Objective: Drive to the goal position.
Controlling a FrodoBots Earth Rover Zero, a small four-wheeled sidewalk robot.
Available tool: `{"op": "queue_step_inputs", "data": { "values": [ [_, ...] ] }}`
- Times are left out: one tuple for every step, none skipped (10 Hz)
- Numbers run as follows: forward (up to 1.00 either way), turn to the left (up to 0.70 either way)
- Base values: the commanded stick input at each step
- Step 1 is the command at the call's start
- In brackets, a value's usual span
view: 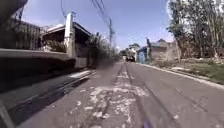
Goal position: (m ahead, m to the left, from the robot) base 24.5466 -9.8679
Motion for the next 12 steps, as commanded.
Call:
{"op": "queue_step_inputs", "data": {
  "values": [
    [1.0,0.0],
    [1.0,0.0],
    [1.0,0.0],
    [1.0,0.0],
    [1.0,0.0],
    [1.0,0.0],
    [1.0,0.0],
    [1.0,0.0],
    [1.0,0.0],
    [1.0,0.0],
    [1.0,0.0],
    [1.0,0.0]
  ]
}}
